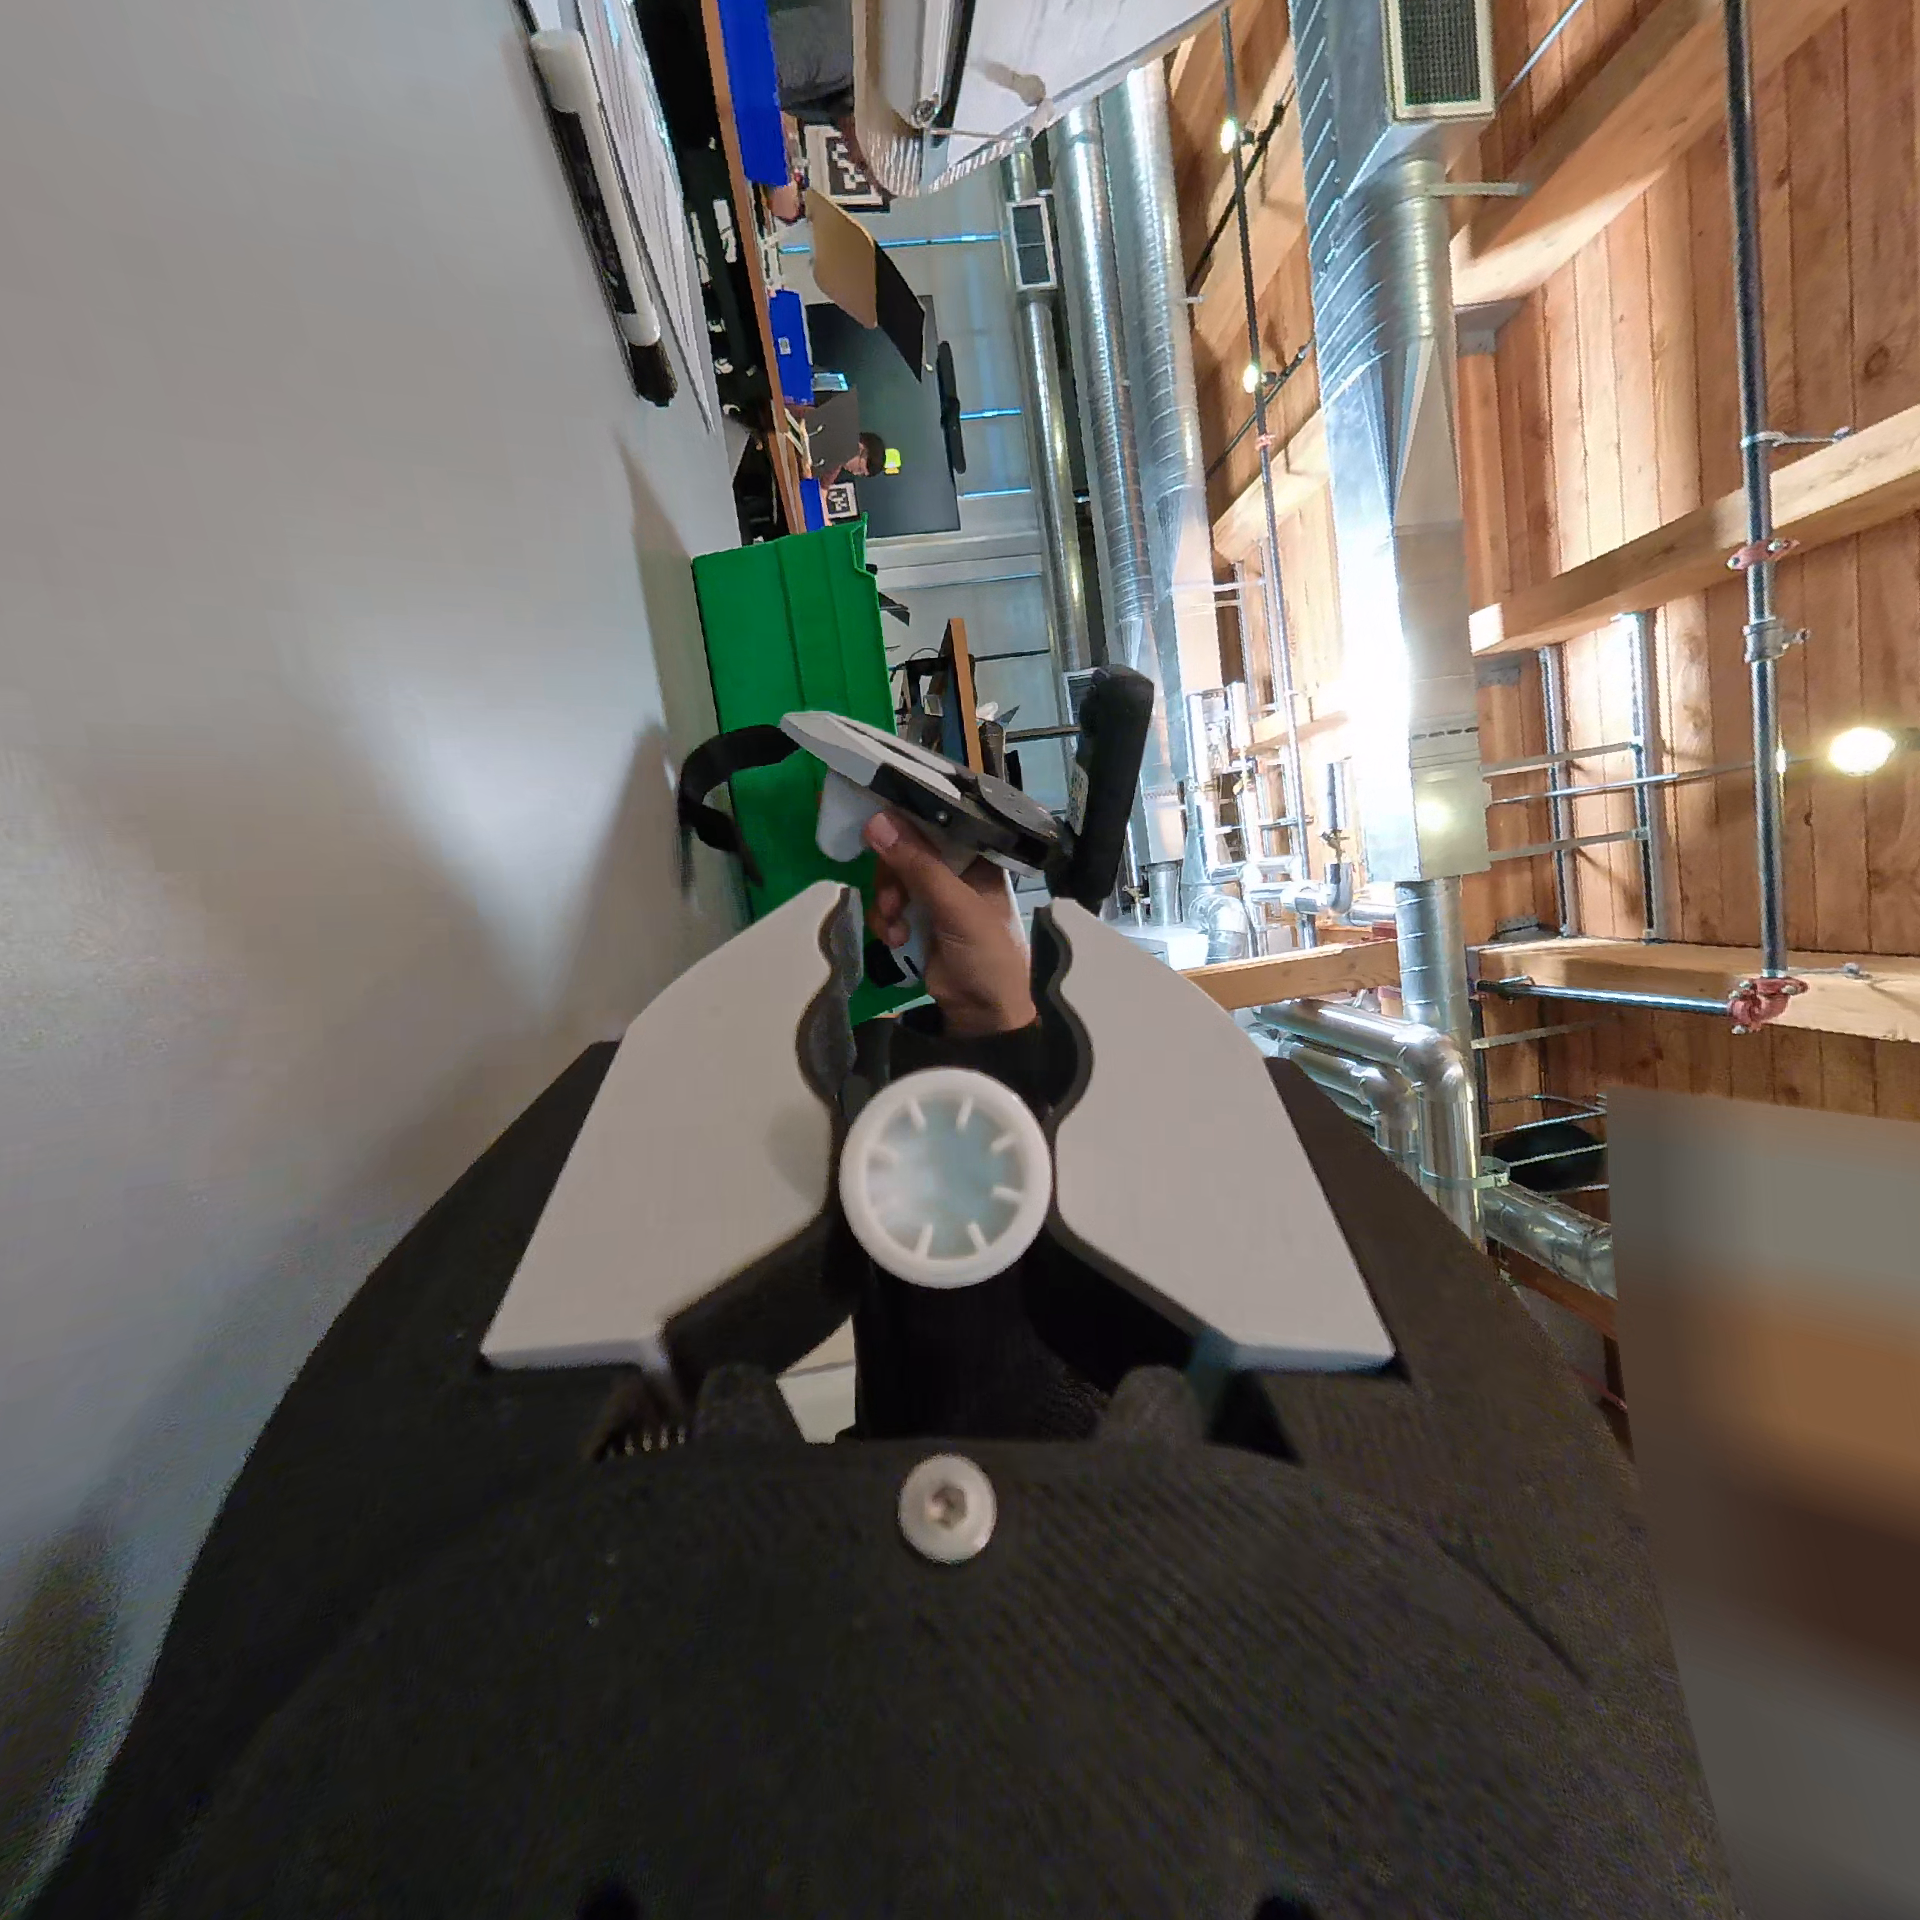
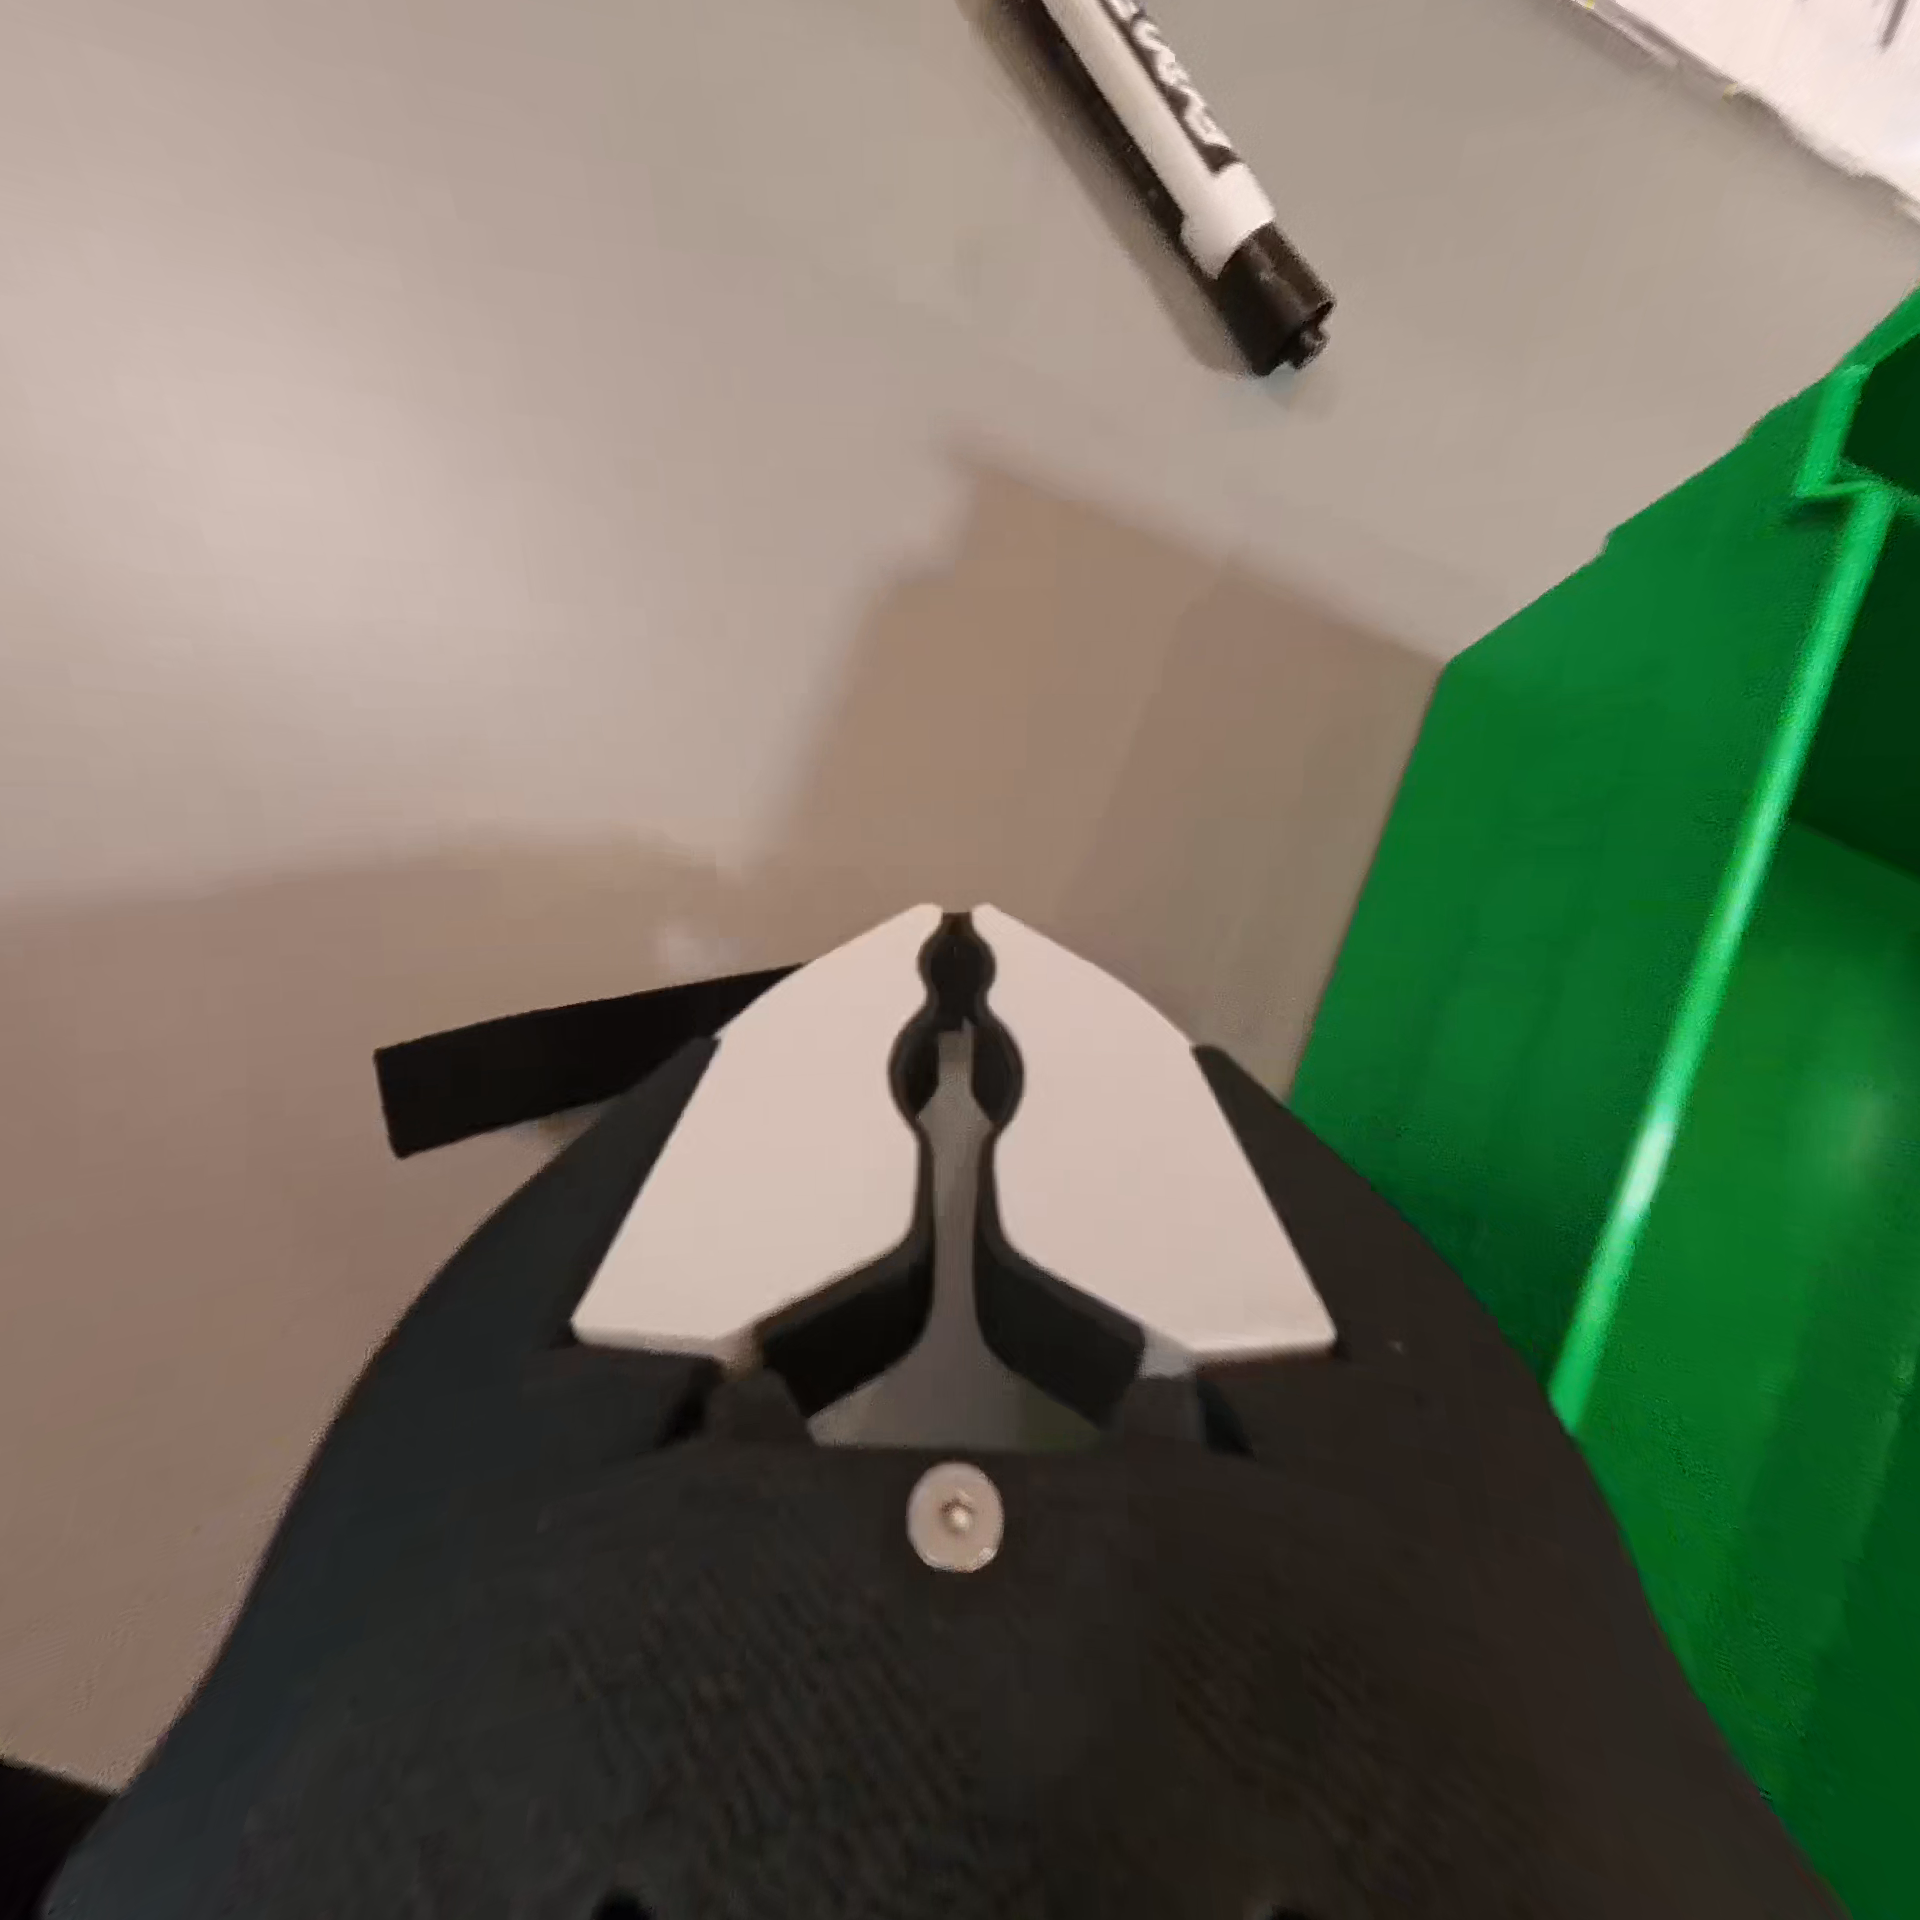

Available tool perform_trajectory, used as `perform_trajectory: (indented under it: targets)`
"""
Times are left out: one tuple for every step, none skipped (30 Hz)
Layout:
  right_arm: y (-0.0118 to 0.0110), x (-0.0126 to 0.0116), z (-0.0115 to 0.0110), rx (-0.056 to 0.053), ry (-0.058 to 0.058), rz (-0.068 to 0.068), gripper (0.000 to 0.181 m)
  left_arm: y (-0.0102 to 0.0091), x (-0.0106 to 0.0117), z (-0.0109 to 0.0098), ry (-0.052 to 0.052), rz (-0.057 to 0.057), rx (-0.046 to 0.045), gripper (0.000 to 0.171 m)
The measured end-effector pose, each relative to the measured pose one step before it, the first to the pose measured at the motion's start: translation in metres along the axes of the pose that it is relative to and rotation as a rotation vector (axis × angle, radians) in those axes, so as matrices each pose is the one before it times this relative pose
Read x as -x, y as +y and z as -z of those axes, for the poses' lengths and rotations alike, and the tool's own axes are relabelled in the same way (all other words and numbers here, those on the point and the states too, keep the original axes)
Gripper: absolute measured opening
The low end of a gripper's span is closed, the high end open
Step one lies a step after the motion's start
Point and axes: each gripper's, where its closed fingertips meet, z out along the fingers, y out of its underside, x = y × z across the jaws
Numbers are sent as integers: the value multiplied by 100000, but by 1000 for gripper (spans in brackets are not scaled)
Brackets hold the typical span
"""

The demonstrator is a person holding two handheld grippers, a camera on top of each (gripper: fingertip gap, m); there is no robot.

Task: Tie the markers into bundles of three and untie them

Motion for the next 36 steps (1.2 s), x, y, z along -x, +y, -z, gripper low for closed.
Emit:
perform_trajectory:
  targets:
    - [-269,535,288,-1681,-3735,-145,0,71,-51,-10,283,218,202,33]
    - [-464,348,667,-2195,-1900,705,0,60,-60,0,233,98,90,33]
    - [-815,-73,1072,-3954,1285,1781,0,35,-41,-10,182,102,51,33]
    - [-1154,-517,1482,-5757,3721,2175,0,34,-24,-16,166,216,128,33]
    - [-1322,-841,1731,-6322,4346,1498,0,40,20,-44,127,334,244,33]
    - [-1392,-1203,1851,-6567,4691,164,0,36,45,-33,51,402,260,33]
    - [-1281,-1496,1815,-6086,4647,-847,0,29,35,-14,76,412,122,33]
    - [-1039,-1726,1679,-5041,4619,-1587,0,22,13,-20,132,343,76,33]
    - [-775,-1887,1521,-4151,4763,-1878,0,48,-1,-5,134,234,231,33]
    - [-464,-2047,1321,-3143,5265,-1865,0,26,3,-11,98,125,182,33]
    - [-40,-2110,1027,-1492,5535,-1713,0,12,-8,-4,50,25,32,33]
    - [466,-2021,639,418,5182,-1645,0,7,-1,-11,18,21,45,33]
    - [999,-1726,187,2532,3759,-1953,0,19,9,-9,-10,46,30,33]
    - [1591,-1221,-280,5281,1432,-2712,0,19,8,-22,-30,-25,-27,33]
    - [1978,-733,-670,7835,-329,-3342,5,30,10,-31,-73,-75,58,32]
    - [1809,-432,-865,7900,-105,-2816,37,64,7,-57,-50,-169,90,33]
    - [1039,-222,-739,4312,1628,-250,57,67,-9,-77,-17,-226,162,33]
    - [-24,518,-358,-1057,643,2697,61,74,-3,-80,-52,-259,109,33]
    - [-808,1496,-27,-3827,-2586,4177,62,77,-1,-91,5,-220,124,33]
    - [-1269,2251,33,-4484,-5396,5117,61,97,20,-104,57,-137,254,33]
    - [-1442,2546,-169,-3531,-6173,5943,59,105,48,-97,-61,-41,312,33]
    - [-1405,2472,-581,-1795,-5371,6301,56,93,67,-91,-112,-87,275,33]
    - [-1228,2286,-1012,312,-4671,6593,55,77,74,-68,-153,-141,323,33]
    - [-1148,1915,-1438,1615,-3606,6239,54,36,102,-44,-356,-235,186,33]
    - [-1228,1456,-1816,1457,-2540,5659,55,-20,83,-17,-373,-295,-56,33]
    - [-1254,950,-2128,546,-1555,4996,54,-54,24,10,-95,-180,-135,33]
    - [-1012,404,-2374,337,-166,3989,52,-80,-68,42,291,-74,-197,33]
    - [-566,26,-2561,1550,1,3179,46,-77,-130,53,470,-116,-142,33]
    - [-96,-128,-2597,3430,-854,749,42,-66,-169,66,586,-212,15,33]
    - [250,-243,-2397,4664,-1163,-1499,43,-92,-141,74,440,-213,-74,33]
    - [345,-276,-1992,4278,-1294,-2284,46,-118,-132,99,352,-272,-200,33]
    - [209,-348,-1536,2427,-646,-2991,50,-71,-99,126,344,-208,-23,33]
    - [120,-327,-1153,1078,-407,-3153,53,-38,-55,176,285,145,100,33]
    - [83,-220,-905,121,-653,-2802,56,-25,-25,215,371,799,-116,33]
    - [116,-66,-764,-203,-1147,-2532,57,-34,-25,223,638,1268,-213,33]
    - [219,40,-740,343,-1484,-2112,58,-38,3,199,556,1247,-87,33]
